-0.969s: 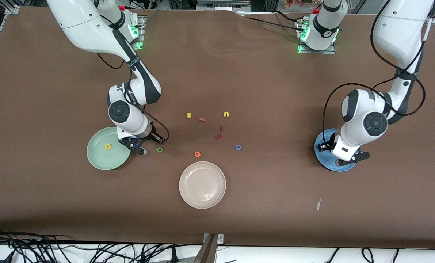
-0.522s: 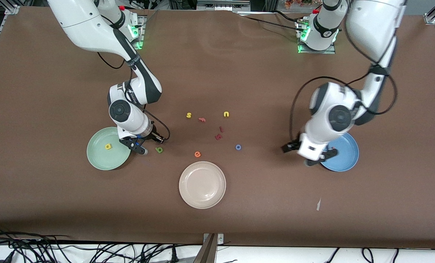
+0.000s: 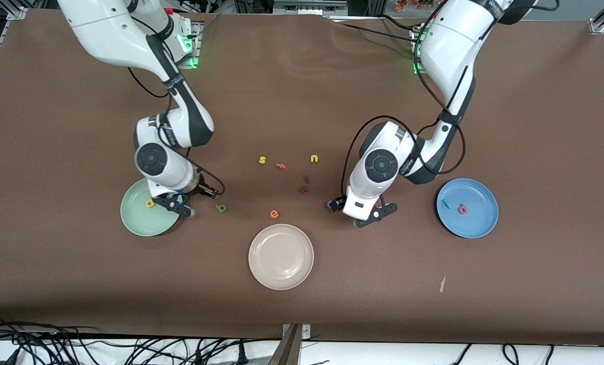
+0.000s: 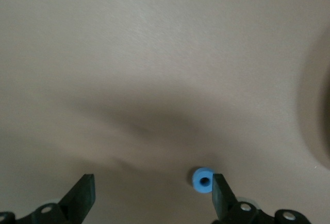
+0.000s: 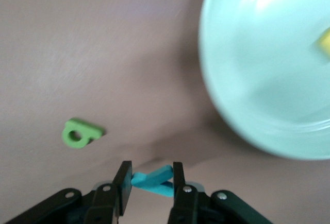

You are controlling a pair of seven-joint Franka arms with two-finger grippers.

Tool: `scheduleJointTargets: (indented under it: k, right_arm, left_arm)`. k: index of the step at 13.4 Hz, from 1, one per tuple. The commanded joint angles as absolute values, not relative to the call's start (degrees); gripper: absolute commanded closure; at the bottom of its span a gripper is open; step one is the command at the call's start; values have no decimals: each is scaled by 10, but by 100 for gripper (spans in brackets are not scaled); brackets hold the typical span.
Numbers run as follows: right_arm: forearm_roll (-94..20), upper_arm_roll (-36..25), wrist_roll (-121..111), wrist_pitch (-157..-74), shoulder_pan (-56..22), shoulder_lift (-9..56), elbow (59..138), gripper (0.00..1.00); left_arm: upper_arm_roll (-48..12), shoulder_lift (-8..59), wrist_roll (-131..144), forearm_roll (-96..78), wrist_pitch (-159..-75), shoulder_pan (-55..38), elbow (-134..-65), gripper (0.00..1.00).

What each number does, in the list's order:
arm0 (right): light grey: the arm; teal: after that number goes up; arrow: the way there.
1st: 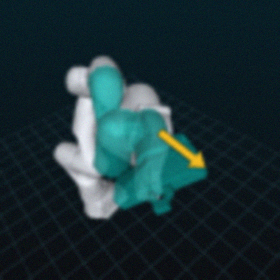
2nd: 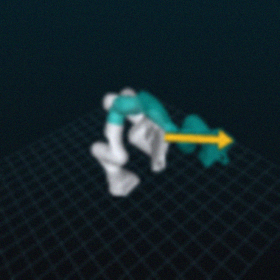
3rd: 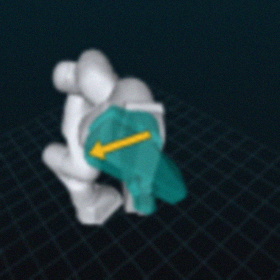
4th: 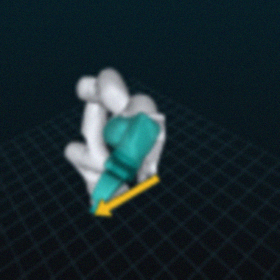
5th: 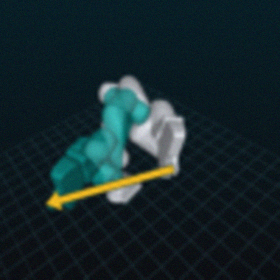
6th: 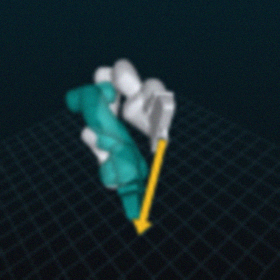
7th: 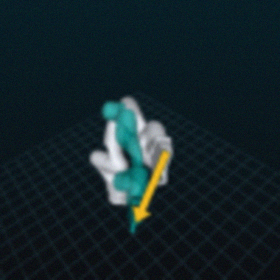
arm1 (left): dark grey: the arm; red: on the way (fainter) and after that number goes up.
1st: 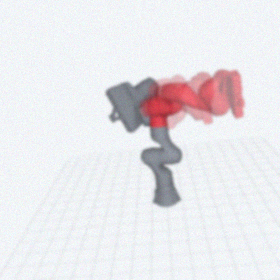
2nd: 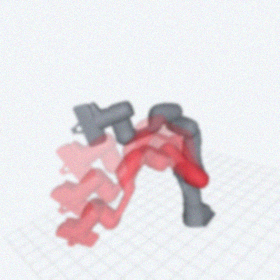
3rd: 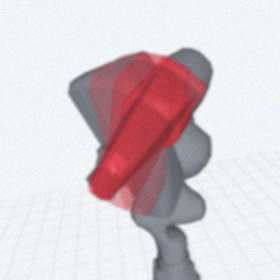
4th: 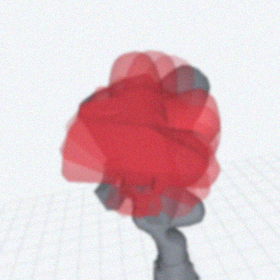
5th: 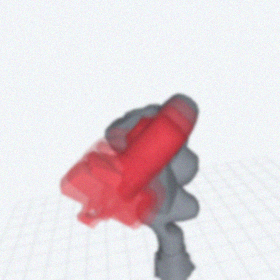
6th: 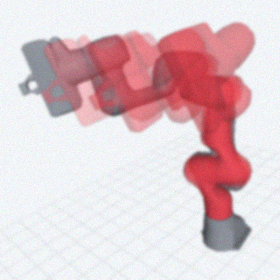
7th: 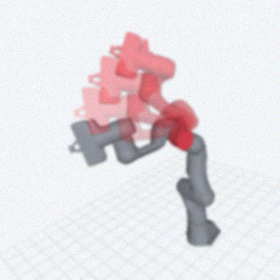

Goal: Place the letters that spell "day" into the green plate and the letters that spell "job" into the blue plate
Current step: 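Put the y in the green plate while the left gripper grasps the blue o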

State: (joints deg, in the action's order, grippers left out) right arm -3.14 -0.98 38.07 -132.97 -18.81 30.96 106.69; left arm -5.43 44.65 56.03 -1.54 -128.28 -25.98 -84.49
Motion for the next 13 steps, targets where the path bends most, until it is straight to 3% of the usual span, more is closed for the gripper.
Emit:
scheduleJointTargets:
  k: [1,6,7,8,13]
  right_arm:
    - [-32,-46,303,-1259,-186,293,1041,72]
    - [-38,-101,172,-1244,-170,299,1032,69]
    - [-40,-100,167,-1245,-163,299,1032,59]
    - [-40,-99,173,-1242,-163,299,1032,43]
    - [-40,-48,290,-1237,-167,294,1031,40]
  left_arm:
    - [-46,500,579,-28,-1274,-284,-776,1]
    - [-42,540,613,-25,-1275,-309,-737,9]
    - [-41,541,614,-25,-1275,-310,-738,13]
    - [-41,541,616,-25,-1275,-309,-738,20]
    - [-41,541,641,-24,-1275,-311,-740,66]
